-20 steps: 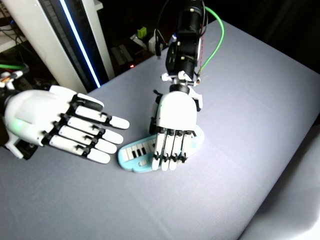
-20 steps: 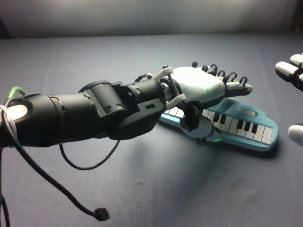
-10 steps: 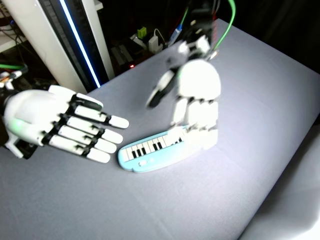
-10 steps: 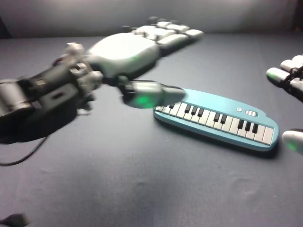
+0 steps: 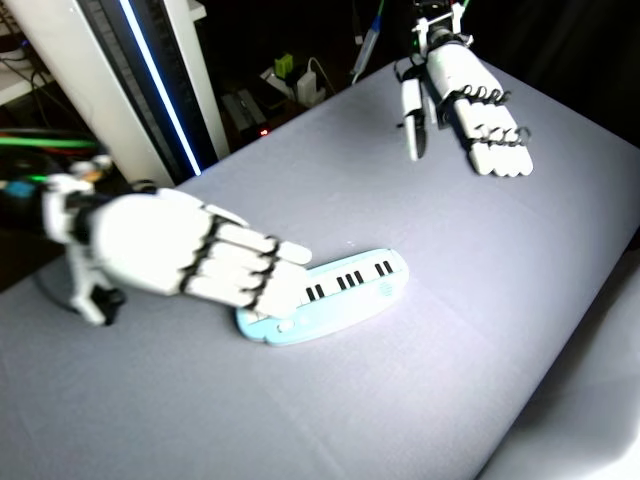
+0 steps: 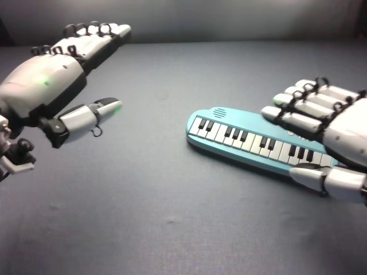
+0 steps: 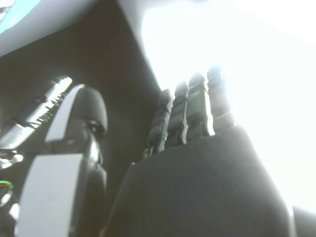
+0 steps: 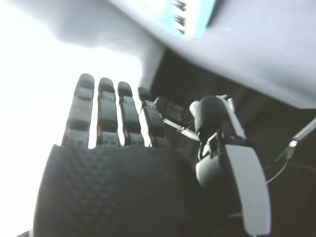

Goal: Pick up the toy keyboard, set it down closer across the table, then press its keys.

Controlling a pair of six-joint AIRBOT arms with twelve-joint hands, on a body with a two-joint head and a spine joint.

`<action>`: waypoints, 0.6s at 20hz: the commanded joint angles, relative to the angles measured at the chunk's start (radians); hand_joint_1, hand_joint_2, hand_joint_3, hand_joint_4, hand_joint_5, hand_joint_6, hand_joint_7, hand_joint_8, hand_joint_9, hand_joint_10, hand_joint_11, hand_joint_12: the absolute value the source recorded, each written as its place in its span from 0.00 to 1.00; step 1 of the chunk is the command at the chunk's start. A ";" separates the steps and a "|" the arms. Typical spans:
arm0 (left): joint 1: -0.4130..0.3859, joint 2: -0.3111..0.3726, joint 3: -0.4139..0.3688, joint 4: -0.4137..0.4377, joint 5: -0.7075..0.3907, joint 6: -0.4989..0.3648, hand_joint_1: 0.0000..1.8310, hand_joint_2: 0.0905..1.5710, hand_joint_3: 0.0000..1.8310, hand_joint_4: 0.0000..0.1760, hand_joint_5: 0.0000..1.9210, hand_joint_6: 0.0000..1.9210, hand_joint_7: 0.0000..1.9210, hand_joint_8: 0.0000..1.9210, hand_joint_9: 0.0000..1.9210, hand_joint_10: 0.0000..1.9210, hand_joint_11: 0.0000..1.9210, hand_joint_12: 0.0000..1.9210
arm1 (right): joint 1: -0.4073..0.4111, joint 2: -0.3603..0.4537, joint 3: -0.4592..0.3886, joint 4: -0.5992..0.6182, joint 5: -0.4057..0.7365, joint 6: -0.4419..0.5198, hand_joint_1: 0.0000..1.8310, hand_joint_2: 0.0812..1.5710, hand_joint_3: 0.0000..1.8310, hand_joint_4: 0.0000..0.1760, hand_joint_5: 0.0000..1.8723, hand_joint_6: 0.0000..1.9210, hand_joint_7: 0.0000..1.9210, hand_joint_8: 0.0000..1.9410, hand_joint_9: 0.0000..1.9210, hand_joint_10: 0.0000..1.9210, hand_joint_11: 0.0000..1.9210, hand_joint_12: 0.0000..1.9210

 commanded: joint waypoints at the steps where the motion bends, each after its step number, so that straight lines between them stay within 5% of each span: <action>1: 0.002 0.008 -0.006 0.004 -0.168 -0.002 0.46 0.88 0.00 0.00 0.02 0.00 0.00 0.00 0.00 0.00 0.00 0.00 | 0.018 -0.010 0.020 0.003 0.057 -0.007 0.11 0.87 0.00 0.21 0.03 0.00 0.00 0.00 0.00 0.00 0.00 0.00; 3: 0.028 0.014 -0.015 -0.018 -0.195 -0.002 0.47 0.87 0.00 0.00 0.02 0.00 0.00 0.00 0.00 0.00 0.00 0.00 | 0.045 -0.055 0.055 0.014 -0.011 -0.041 0.10 0.87 0.00 0.33 0.03 0.00 0.00 0.00 0.00 0.00 0.00 0.00; 5: 0.040 0.016 -0.021 -0.026 -0.210 -0.002 0.43 0.89 0.00 0.07 0.00 0.00 0.00 0.00 0.00 0.00 0.00 0.00 | 0.067 -0.087 0.065 0.061 -0.077 -0.167 0.05 0.88 0.00 0.34 0.03 0.00 0.00 0.00 0.00 0.00 0.00 0.00; 6: 0.041 0.016 -0.022 -0.027 -0.213 -0.002 0.43 0.88 0.00 0.05 0.01 0.00 0.00 0.00 0.00 0.00 0.00 0.00 | 0.072 -0.096 0.066 0.077 -0.091 -0.203 0.04 0.88 0.00 0.16 0.12 0.02 0.00 0.00 0.00 0.00 0.00 0.00; 7: 0.041 0.016 -0.022 -0.028 -0.215 -0.002 0.43 0.88 0.00 0.05 0.01 0.00 0.00 0.00 0.00 0.00 0.00 0.00 | 0.074 -0.100 0.068 0.087 -0.100 -0.220 0.04 0.88 0.00 0.16 0.12 0.02 0.00 0.00 0.00 0.00 0.00 0.00; 8: 0.041 0.016 -0.022 -0.030 -0.217 -0.002 0.43 0.88 0.00 0.08 0.01 0.00 0.00 0.00 0.00 0.00 0.00 0.00 | 0.074 -0.101 0.070 0.090 -0.102 -0.221 0.05 0.87 0.00 0.00 0.28 0.03 0.00 0.00 0.00 0.00 0.00 0.00; 10: 0.048 0.018 -0.025 -0.033 -0.226 -0.003 0.42 0.88 0.00 0.11 0.01 0.00 0.00 0.00 0.00 0.00 0.00 0.00 | 0.074 -0.098 0.069 0.097 -0.097 -0.221 0.01 0.87 0.00 0.00 0.31 0.03 0.01 0.00 0.00 0.00 0.00 0.00; 12: 0.052 0.018 -0.026 -0.038 -0.232 -0.003 0.42 0.87 0.00 0.18 0.01 0.00 0.00 0.00 0.00 0.00 0.00 0.00 | 0.074 -0.088 0.059 0.100 -0.078 -0.220 0.00 0.86 0.00 0.04 0.08 0.00 0.00 0.00 0.00 0.00 0.00 0.00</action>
